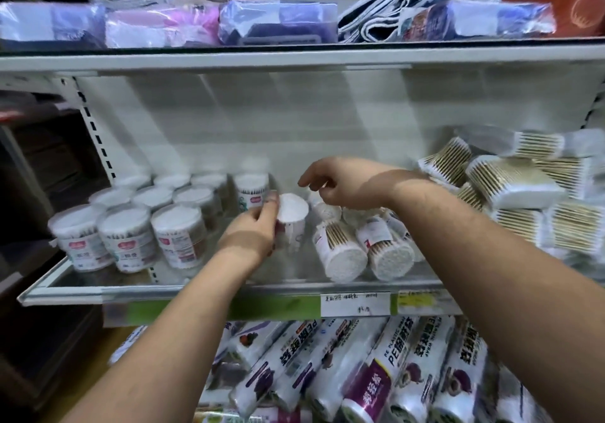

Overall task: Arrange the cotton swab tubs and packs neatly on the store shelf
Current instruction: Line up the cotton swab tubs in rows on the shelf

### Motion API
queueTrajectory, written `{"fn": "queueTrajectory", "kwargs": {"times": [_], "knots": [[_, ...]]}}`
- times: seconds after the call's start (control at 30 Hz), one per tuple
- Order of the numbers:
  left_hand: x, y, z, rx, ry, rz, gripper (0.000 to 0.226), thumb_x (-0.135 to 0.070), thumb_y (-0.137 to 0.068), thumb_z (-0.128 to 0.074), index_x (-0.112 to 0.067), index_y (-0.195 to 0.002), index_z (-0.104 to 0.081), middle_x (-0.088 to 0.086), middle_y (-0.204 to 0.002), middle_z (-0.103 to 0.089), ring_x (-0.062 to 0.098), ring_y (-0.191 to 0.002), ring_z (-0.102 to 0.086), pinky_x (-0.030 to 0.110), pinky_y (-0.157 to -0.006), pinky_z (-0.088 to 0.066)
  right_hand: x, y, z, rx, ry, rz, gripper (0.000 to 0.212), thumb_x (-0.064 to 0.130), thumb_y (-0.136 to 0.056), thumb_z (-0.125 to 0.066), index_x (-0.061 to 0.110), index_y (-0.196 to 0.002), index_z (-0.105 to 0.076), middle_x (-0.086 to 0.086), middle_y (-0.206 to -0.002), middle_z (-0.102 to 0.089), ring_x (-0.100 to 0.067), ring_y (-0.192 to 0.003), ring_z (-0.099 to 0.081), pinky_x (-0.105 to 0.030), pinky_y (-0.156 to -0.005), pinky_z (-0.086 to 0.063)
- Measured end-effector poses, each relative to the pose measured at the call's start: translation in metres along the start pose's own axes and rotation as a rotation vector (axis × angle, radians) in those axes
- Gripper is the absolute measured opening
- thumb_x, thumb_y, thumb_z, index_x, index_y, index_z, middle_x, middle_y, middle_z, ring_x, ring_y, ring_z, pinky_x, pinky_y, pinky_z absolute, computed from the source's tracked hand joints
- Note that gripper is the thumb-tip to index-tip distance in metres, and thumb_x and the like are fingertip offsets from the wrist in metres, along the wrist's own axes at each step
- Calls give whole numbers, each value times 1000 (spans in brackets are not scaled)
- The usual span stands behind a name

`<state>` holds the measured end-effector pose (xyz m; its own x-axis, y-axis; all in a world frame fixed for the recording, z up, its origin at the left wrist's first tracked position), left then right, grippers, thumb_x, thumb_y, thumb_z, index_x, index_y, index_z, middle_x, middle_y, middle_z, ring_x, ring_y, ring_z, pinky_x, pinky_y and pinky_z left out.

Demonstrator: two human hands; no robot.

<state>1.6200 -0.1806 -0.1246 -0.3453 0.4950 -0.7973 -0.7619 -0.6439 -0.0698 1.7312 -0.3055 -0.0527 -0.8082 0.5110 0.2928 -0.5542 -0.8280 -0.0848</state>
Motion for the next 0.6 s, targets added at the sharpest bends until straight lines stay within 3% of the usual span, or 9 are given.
{"fn": "queueTrajectory", "kwargs": {"times": [0.1, 0.17, 0.3, 0.37, 0.5, 0.6], "knots": [[1, -11, -3, -55, -80, 70, 70, -62, -98, -17, -12, -110, -66, 21, -109, -67, 34, -104, -61, 38, -94, -44, -12, -16, -6, -27, 78, 5, 40, 16, -93, -54, 31, -131, -57, 4, -130, -57, -17, -112, -57, -28, -96, -44], [2, -16, -5, -55, -114, 92, 76, -61, -98, -15, -6, -110, -66, 24, -111, -66, 36, -105, -61, 38, -92, -46, -19, -27, -13, -31, 153, -17, 43, 20, -93, -58, 30, -135, -53, -1, -136, -53, -22, -118, -54, -27, -92, -41], [7, -15, -10, -67, -24, 100, 84, -66, -95, -11, -4, -81, -67, 20, -82, -71, 29, -65, -61, 30, -60, -45, -26, -42, -24, 54, 269, -22, 62, 23, -86, -73, 26, -142, -46, -5, -138, -49, -26, -123, -51, -34, -101, -42], [13, -15, -10, -56, 113, 111, 79, -68, -94, -14, -9, -87, -66, 17, -77, -71, 25, -52, -56, 26, -50, -40, -29, -48, -27, 51, 291, -19, 59, 22, -84, -75, 25, -137, -50, -5, -134, -52, -26, -120, -53, -34, -97, -44], [29, -17, -11, -24, 441, 104, 45, -49, -97, -45, -12, -120, -55, 15, -85, -72, 29, -66, -63, 28, -47, -39, -38, -56, -19, 39, 185, -10, 42, 23, -89, -70, 23, -129, -56, -1, -129, -60, -22, -113, -57, -28, -86, -42], [31, -12, -10, 33, 350, 41, 45, -39, -89, -64, -17, -127, -52, 8, -88, -73, 16, -57, -60, 28, -52, -43, -46, -59, -12, 149, 14, -2, 35, 16, -96, -60, 24, -130, -58, 3, -120, -62, -20, -105, -60, -29, -85, -48]]}}
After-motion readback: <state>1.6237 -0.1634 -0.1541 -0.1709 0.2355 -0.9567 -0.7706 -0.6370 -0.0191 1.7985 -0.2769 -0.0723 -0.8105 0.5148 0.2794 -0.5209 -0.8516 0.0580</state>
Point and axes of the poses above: each hand's wrist, its own y-axis away from the middle knuckle, its own z-axis out of the back of the hand, x = y × z, the point moved 3 cm from there along -y, towards the middle knuckle
